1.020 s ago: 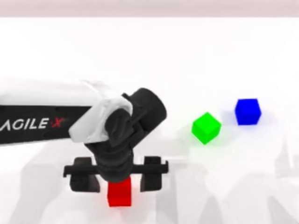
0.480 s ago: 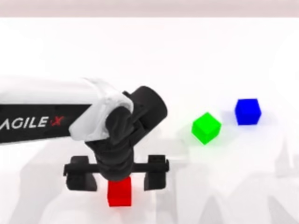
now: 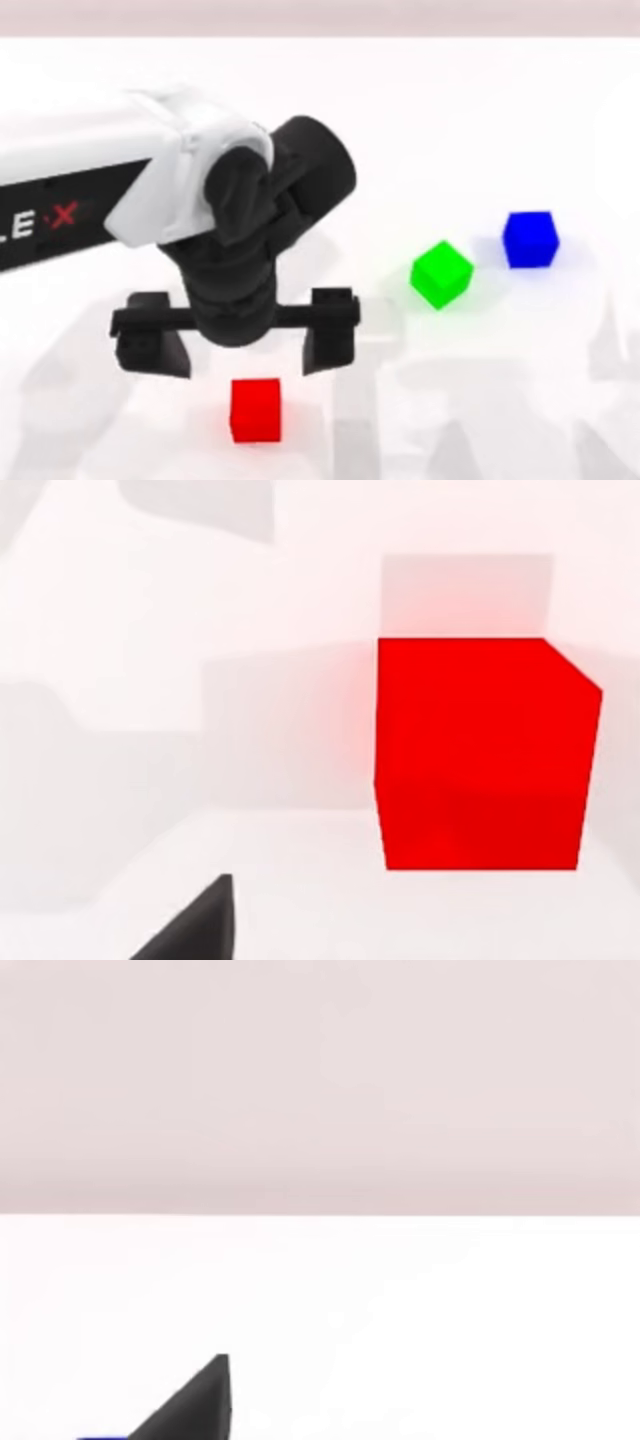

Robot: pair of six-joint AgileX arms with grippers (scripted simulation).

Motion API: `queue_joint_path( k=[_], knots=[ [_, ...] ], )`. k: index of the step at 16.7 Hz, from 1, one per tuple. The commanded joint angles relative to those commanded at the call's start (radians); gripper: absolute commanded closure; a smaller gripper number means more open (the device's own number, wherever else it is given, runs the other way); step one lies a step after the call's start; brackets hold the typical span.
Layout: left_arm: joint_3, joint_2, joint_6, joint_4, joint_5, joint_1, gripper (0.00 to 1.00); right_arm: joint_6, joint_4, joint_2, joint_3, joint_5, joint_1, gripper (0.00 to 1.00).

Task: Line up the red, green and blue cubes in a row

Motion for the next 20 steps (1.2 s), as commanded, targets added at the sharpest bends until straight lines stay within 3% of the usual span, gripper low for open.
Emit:
queue_joint_path(
  k=[6, 9, 14, 20],
  knots=[
    [-0.009, -0.006, 0.001, 0.006, 0.000, 0.000, 0.00, -0.001, -0.007, 0.010, 0.010, -0.001, 0.004, 0.00],
    [-0.078, -0.087, 0.007, 0.054, -0.005, 0.045, 0.00, -0.008, -0.073, 0.103, 0.103, -0.002, 0.035, 0.00],
    [-0.320, -0.405, 0.057, 0.229, -0.013, 0.206, 0.00, -0.032, -0.293, 0.469, 0.441, -0.001, 0.130, 0.00],
    [-0.722, -0.963, 0.236, 0.534, -0.014, 0.461, 0.00, -0.073, -0.656, 1.164, 0.966, 0.003, 0.278, 0.00]
  ],
)
